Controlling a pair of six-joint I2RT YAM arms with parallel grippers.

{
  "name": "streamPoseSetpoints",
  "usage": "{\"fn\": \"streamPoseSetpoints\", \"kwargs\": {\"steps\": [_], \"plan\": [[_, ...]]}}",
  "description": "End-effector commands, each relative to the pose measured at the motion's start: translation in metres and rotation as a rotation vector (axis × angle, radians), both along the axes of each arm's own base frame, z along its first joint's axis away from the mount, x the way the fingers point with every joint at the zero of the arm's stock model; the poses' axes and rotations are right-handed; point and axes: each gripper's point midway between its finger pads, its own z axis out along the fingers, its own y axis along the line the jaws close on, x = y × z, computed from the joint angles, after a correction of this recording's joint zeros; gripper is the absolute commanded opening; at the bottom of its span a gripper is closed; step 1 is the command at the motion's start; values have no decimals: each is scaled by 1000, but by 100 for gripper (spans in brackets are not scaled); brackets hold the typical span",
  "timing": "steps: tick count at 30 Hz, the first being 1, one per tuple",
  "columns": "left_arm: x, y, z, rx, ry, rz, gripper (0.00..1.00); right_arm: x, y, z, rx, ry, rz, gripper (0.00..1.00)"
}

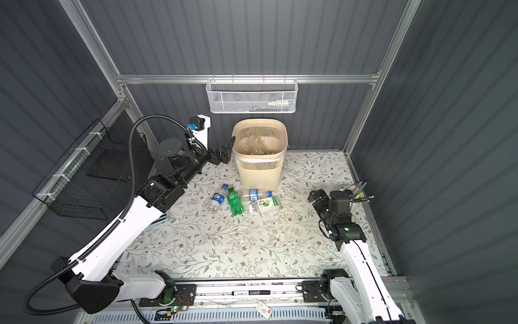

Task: Throw the plastic bottles in the bin
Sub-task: 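Lift the Nescafe bottle over the bin and open the left gripper, then lower the left gripper toward the Pepsi bottle while the right gripper reaches the lime-label bottle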

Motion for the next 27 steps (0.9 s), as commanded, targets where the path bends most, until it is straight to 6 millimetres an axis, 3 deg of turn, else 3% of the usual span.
{"fn": "streamPoseSetpoints", "kwargs": {"steps": [1, 8, 14, 22, 27], "plan": [[1, 25, -44, 60, 80, 130, 100, 7, 25, -8, 56, 38, -20, 99], [-12, 57, -114, 130, 218, 243, 100, 32, 103, -40, 5, 217, 114, 99], [-27, 76, -157, 172, 316, 292, 100, 49, 148, -68, -76, 320, 232, 97], [-42, 92, -177, 157, 349, 329, 100, 50, 157, -97, -173, 399, 314, 83], [-44, 95, -184, 160, 365, 338, 100, 46, 155, -118, -254, 471, 371, 82]]}}
